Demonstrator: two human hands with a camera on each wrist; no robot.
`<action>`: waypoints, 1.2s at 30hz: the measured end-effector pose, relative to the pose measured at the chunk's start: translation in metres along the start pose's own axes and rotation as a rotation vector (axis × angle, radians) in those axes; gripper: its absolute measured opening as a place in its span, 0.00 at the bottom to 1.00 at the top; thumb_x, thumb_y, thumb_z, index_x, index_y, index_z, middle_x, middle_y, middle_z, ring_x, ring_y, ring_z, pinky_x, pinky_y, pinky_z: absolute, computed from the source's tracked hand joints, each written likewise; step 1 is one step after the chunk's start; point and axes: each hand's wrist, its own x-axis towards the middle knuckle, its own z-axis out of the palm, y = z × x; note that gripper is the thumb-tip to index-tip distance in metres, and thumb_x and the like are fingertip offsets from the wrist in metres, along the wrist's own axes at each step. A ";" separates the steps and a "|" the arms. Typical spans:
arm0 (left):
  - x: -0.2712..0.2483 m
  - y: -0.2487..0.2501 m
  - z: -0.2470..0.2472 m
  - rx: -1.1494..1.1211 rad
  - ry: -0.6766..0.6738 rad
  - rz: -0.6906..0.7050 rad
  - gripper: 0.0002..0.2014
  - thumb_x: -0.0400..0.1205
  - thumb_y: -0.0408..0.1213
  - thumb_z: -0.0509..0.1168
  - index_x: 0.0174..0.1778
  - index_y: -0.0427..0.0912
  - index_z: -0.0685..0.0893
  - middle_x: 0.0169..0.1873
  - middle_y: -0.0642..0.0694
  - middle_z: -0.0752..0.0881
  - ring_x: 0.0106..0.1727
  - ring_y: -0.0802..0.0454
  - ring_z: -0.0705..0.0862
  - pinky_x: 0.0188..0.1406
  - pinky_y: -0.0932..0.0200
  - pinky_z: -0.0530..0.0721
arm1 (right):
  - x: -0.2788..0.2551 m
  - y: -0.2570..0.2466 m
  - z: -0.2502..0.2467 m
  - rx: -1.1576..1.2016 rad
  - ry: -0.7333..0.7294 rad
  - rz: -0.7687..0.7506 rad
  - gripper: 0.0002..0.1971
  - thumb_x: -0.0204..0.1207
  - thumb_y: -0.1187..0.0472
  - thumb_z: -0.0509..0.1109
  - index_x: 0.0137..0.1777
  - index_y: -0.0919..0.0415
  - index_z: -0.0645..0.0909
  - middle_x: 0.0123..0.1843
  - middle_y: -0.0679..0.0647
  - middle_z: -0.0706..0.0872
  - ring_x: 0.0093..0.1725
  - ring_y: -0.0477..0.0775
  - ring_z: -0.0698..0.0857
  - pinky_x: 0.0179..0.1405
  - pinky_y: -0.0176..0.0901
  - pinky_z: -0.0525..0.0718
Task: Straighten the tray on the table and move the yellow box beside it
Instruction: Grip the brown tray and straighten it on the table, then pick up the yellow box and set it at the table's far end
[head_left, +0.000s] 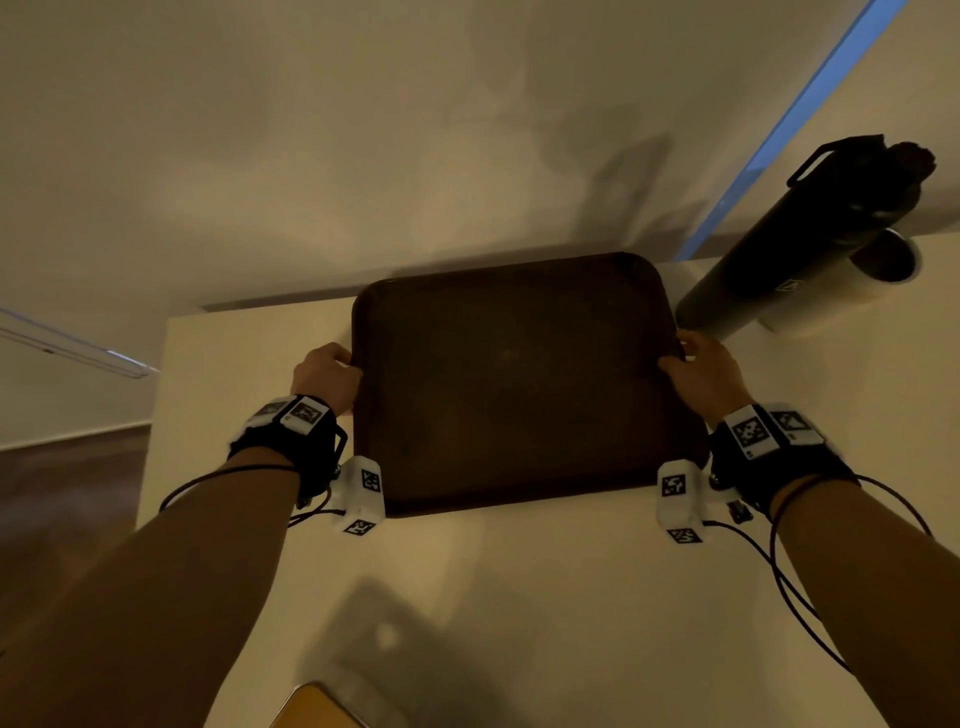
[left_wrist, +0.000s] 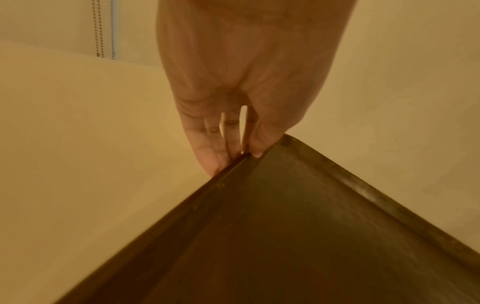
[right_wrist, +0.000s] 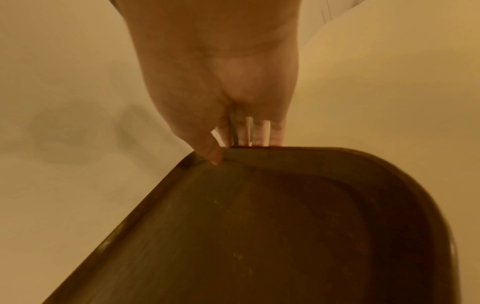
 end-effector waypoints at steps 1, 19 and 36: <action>-0.005 0.002 -0.001 -0.026 -0.005 -0.015 0.15 0.78 0.36 0.64 0.60 0.40 0.82 0.52 0.34 0.88 0.49 0.33 0.91 0.50 0.40 0.91 | -0.002 0.000 -0.001 0.015 0.007 -0.002 0.28 0.79 0.58 0.66 0.79 0.59 0.67 0.77 0.63 0.75 0.74 0.65 0.76 0.71 0.57 0.74; -0.207 -0.145 -0.078 -0.272 -0.045 -0.166 0.11 0.83 0.44 0.64 0.53 0.40 0.82 0.47 0.43 0.84 0.54 0.44 0.81 0.51 0.48 0.79 | -0.227 0.028 0.093 -0.041 -0.576 -0.357 0.14 0.81 0.55 0.65 0.64 0.58 0.80 0.57 0.57 0.87 0.49 0.54 0.86 0.41 0.39 0.77; -0.313 -0.239 -0.018 -0.585 -0.073 -0.294 0.15 0.85 0.50 0.60 0.50 0.42 0.82 0.50 0.44 0.82 0.51 0.41 0.84 0.52 0.44 0.87 | -0.345 0.046 0.170 0.179 -0.740 -0.317 0.18 0.83 0.52 0.62 0.69 0.54 0.78 0.61 0.53 0.83 0.54 0.61 0.88 0.46 0.50 0.87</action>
